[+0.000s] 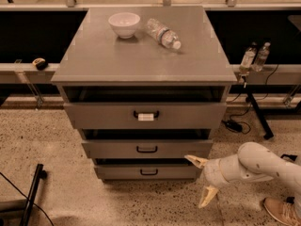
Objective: Open bottom drawer
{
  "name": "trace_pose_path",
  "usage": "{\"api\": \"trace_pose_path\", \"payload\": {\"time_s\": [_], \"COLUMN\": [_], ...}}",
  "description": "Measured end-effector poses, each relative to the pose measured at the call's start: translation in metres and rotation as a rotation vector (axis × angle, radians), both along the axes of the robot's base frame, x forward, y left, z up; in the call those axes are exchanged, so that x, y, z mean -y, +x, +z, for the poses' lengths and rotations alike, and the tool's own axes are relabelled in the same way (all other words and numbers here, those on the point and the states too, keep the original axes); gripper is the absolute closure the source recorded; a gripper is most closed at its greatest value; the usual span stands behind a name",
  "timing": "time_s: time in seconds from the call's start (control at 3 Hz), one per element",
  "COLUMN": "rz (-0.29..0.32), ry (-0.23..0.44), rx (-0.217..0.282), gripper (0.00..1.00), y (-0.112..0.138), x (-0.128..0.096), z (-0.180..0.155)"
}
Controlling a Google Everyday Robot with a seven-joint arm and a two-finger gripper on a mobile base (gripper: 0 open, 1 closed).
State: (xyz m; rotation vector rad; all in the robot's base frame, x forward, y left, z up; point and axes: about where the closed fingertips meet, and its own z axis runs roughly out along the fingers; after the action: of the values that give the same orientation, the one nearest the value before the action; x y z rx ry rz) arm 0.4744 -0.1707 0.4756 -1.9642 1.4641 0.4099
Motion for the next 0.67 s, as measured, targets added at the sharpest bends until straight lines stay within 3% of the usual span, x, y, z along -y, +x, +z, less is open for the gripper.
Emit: {"api": "trace_pose_path", "payload": {"time_s": [0.33,0.67], "rz": [-0.014,0.012], "ry": [-0.045,-0.097], "rx": [-0.015,-0.028], "gripper": [0.0,0.0], "y": [0.017,0.031], "x": [0.006,0.004], "z": [-0.058,-0.123]}}
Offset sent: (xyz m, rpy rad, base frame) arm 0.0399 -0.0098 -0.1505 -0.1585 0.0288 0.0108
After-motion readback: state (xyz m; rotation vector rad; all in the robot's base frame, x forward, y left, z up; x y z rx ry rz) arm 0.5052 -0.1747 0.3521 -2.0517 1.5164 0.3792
